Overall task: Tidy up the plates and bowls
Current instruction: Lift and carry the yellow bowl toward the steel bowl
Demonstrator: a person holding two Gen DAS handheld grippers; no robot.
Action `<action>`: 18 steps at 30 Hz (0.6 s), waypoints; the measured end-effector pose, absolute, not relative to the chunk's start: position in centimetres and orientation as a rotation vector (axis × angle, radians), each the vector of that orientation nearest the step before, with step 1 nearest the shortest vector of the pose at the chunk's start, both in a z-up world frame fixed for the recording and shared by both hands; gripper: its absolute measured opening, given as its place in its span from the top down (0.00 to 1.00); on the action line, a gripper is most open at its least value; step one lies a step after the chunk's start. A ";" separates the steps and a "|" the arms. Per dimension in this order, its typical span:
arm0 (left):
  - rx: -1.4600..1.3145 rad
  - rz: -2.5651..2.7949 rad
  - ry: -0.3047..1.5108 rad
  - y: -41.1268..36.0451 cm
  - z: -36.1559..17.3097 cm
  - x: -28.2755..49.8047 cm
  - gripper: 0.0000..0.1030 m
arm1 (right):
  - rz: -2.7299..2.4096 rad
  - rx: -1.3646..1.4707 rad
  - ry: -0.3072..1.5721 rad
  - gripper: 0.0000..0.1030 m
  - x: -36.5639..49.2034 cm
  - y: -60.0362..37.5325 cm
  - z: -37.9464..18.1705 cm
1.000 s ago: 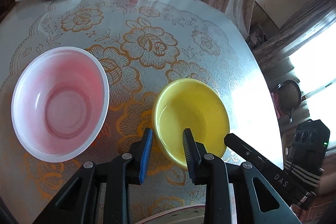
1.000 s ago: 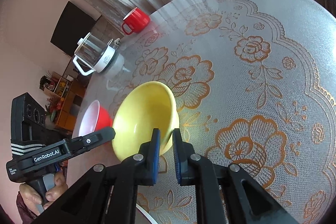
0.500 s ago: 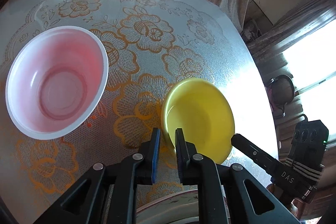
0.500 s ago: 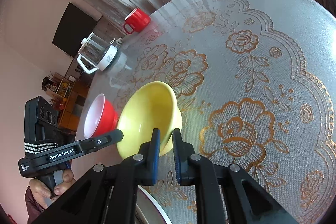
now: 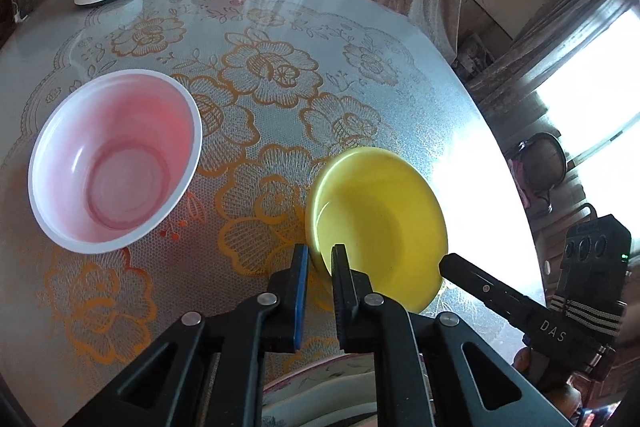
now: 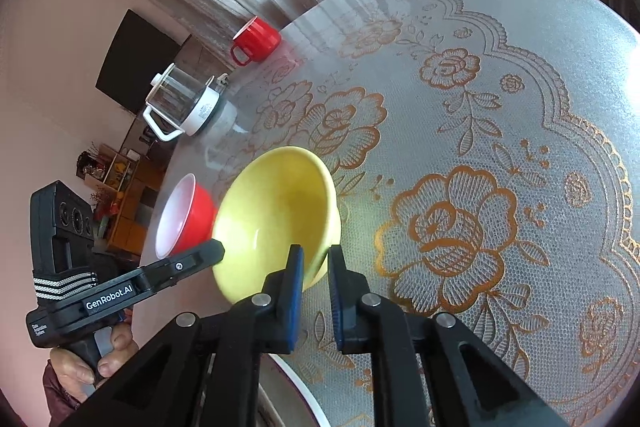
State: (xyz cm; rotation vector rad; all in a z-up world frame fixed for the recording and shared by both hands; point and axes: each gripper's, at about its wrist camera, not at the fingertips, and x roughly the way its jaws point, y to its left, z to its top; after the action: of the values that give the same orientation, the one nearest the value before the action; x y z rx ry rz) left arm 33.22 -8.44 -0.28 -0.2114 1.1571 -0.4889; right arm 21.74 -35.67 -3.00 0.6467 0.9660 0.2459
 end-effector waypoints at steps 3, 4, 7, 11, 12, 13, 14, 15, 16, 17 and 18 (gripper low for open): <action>-0.227 -0.487 1.146 -8.2 0.1 32.6 0.89 | 0.251 0.660 0.960 0.89 21.3 -35.7 -2.6; -0.235 -0.487 1.145 -8.1 0.2 32.4 0.89 | 0.250 0.663 0.957 0.89 21.1 -35.7 -2.4; -0.269 -0.483 1.152 -7.6 0.6 32.1 0.89 | 0.251 0.678 0.947 0.89 20.8 -35.7 -1.8; -0.282 -0.483 1.136 -7.1 1.5 31.4 0.89 | 0.268 0.689 0.925 0.89 20.4 -35.4 -0.7; -0.290 -0.486 1.130 -6.9 1.7 31.1 0.89 | 0.269 0.685 0.921 0.89 20.2 -35.3 -0.4; -0.297 -0.488 1.124 -6.7 2.0 30.9 0.89 | 0.268 0.682 0.918 0.89 20.2 -35.2 -0.2; -0.304 -0.491 1.120 -6.5 2.2 30.6 0.89 | 0.270 0.683 0.914 0.89 20.0 -35.1 0.0; -0.312 -0.494 1.117 -6.2 2.4 30.4 0.89 | 0.273 0.688 0.911 0.89 19.9 -35.1 0.2; -0.316 -0.495 1.113 -6.0 2.6 30.2 0.89 | 0.278 0.693 0.908 0.89 19.7 -35.1 0.3; -0.318 -0.497 1.108 -5.8 2.8 29.9 0.89 | 0.282 0.695 0.905 0.89 19.6 -35.0 0.5; -0.318 -0.495 1.101 -5.6 3.0 29.5 0.89 | 0.286 0.694 0.902 0.89 19.5 -34.8 0.7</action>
State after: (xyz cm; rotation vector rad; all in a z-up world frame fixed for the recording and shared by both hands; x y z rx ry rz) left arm 29.52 -5.57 3.00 -0.3178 1.1012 -0.4948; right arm 19.47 -34.79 0.68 0.6940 0.9018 0.2863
